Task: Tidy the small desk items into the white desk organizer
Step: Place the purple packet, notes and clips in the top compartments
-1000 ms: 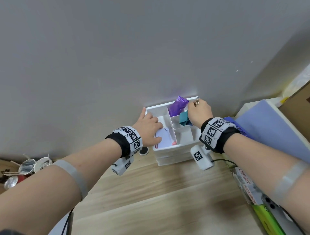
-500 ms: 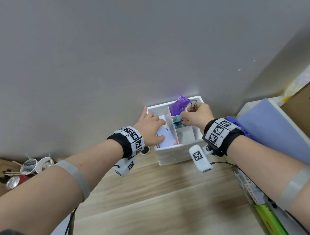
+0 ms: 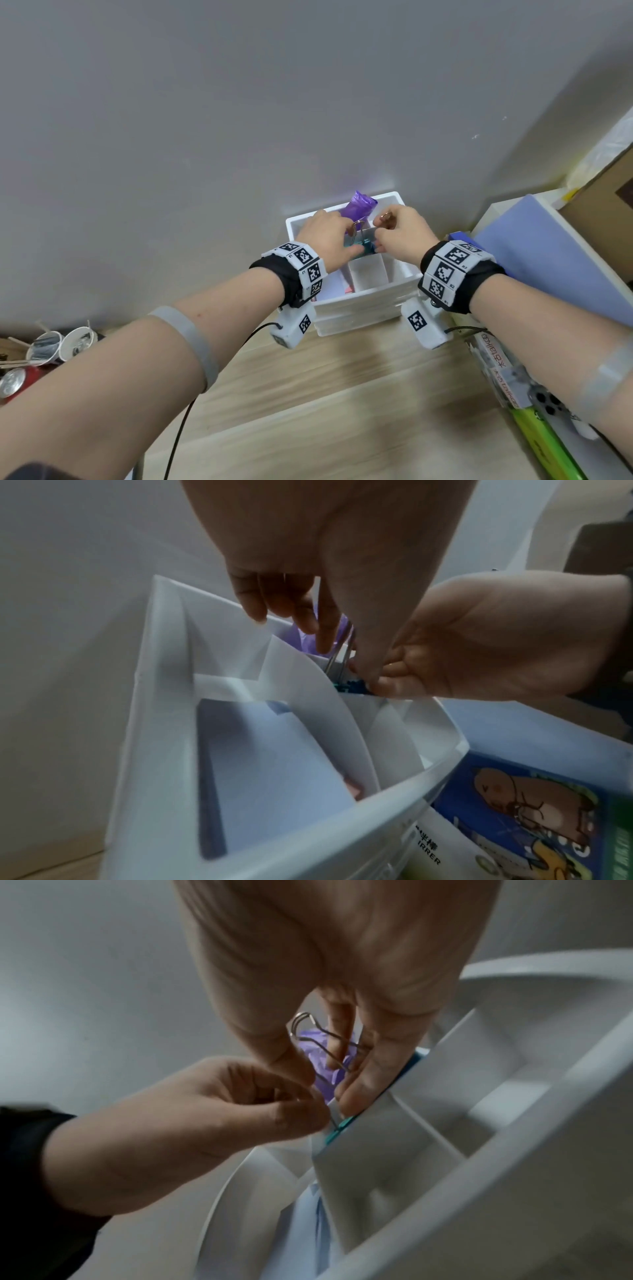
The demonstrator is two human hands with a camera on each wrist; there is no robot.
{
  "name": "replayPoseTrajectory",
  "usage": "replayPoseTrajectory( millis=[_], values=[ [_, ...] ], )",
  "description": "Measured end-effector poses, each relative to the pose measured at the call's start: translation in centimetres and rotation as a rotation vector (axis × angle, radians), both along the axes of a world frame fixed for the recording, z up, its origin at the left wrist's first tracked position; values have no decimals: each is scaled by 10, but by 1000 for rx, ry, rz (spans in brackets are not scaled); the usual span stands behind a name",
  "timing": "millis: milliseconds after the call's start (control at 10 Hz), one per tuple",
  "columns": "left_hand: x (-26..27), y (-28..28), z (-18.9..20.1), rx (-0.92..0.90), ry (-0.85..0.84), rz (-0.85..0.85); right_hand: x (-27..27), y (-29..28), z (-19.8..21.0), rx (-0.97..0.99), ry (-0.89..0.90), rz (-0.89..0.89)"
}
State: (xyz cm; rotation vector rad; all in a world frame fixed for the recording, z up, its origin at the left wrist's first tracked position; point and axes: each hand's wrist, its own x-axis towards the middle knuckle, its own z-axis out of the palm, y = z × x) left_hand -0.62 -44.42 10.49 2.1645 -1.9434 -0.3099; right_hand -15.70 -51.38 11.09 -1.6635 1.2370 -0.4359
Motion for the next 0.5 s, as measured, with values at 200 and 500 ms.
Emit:
replayPoseTrajectory(
  millis=[200, 500],
  values=[
    [-4, -8, -6, 42, 59, 71, -9, 0, -4, -155, -14, -3],
    [4, 18, 9, 38, 232, 83, -22, 3, 0, -270, -92, -100]
  ],
)
